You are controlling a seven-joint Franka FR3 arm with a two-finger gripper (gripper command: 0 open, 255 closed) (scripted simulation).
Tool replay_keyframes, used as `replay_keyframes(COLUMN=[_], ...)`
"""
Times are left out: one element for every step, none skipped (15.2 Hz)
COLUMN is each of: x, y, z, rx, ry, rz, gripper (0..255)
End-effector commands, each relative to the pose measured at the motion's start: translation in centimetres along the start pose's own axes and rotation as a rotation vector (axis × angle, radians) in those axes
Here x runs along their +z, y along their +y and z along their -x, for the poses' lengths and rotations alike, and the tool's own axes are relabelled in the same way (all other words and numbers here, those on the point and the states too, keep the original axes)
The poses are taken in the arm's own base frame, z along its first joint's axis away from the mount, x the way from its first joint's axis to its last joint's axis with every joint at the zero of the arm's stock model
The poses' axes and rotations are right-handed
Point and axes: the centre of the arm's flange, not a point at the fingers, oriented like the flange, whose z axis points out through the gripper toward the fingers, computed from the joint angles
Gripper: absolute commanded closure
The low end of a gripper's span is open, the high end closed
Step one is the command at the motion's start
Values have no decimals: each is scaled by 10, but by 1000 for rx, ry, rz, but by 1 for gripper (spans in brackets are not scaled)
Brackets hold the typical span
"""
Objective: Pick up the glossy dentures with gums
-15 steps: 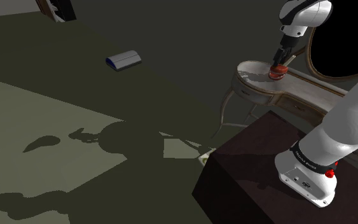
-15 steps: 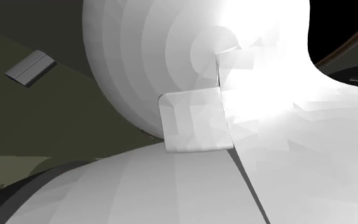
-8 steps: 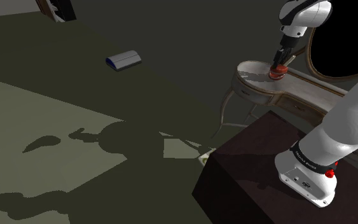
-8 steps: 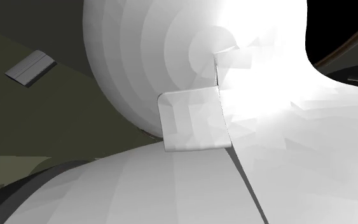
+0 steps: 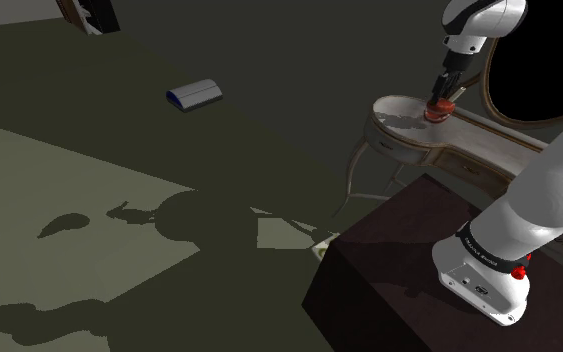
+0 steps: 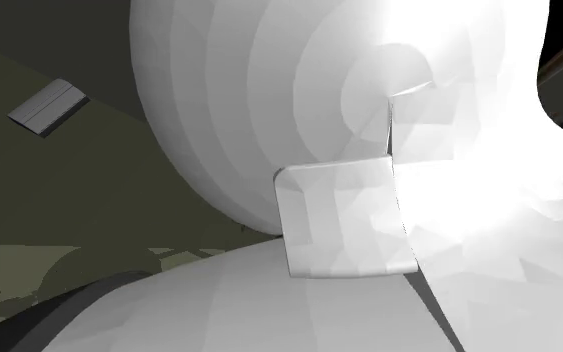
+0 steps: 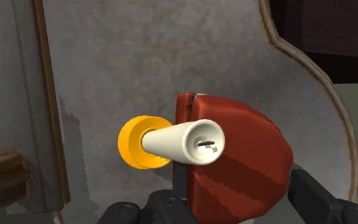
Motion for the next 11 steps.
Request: replay_keyframes(x=[-10, -15, -21, -26, -31, -36, -42, -47, -52, -57, -62], y=[0, 0, 0, -1, -1, -1, -2, -2, -3, -3, -3], z=[1, 2, 2, 3, 3, 4, 4, 5, 5, 6, 7], rx=[0, 0, 0, 0, 0, 0, 0, 0, 0, 0, 0], ry=[0, 0, 0, 0, 0, 0, 0, 0, 0, 0, 0], rz=[0, 0, 0, 0, 0, 0, 0, 0, 0, 0, 0], gripper=[255, 255, 255, 255, 255, 255, 255, 255, 255, 255, 255])
